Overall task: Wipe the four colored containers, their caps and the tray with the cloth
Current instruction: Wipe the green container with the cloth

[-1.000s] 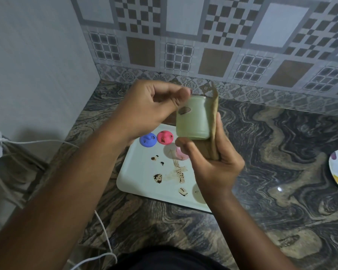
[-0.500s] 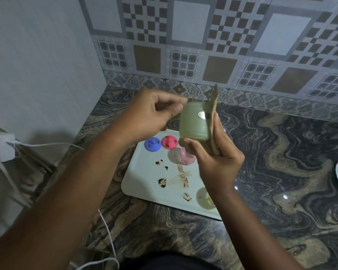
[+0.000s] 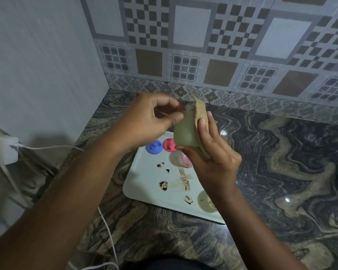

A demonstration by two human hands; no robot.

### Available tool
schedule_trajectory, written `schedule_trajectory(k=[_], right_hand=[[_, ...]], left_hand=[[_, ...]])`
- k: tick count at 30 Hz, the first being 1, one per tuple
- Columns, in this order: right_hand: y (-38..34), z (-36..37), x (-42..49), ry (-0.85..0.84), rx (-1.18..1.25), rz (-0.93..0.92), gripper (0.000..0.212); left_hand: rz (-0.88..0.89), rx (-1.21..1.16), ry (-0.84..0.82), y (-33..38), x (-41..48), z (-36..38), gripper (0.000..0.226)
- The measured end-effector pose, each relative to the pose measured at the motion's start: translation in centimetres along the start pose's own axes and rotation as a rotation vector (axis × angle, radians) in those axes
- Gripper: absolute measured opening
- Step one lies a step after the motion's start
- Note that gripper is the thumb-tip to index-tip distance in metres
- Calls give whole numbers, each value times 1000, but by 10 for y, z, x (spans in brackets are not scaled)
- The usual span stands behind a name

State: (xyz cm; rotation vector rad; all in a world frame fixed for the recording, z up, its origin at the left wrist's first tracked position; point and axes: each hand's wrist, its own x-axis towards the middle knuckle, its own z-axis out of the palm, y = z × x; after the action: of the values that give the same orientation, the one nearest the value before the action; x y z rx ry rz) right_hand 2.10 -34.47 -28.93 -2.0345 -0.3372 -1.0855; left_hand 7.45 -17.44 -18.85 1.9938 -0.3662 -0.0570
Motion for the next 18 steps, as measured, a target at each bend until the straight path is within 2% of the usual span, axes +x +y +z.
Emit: schedule_trajectory(k=[3, 7, 10, 13, 15, 18], right_hand=[[1, 1, -2, -8, 26, -11, 65], [1, 2, -5, -31, 77, 20, 67], [3, 0, -11, -51, 153, 183, 76], [12, -3, -15, -97, 269, 325, 76], [22, -3, -12, -119, 286, 396, 70], [45, 5, 5, -139, 163, 419, 44]], left_hand=[[11, 137, -17, 4, -1, -4, 16], [-21, 97, -46, 4, -2, -9, 9], [-61, 36, -96, -2, -4, -18, 4], [-64, 86, -90, -9, -2, -23, 2], [-55, 136, -42, -17, 6, -25, 2], [-4, 234, 90, -35, 28, -23, 7]])
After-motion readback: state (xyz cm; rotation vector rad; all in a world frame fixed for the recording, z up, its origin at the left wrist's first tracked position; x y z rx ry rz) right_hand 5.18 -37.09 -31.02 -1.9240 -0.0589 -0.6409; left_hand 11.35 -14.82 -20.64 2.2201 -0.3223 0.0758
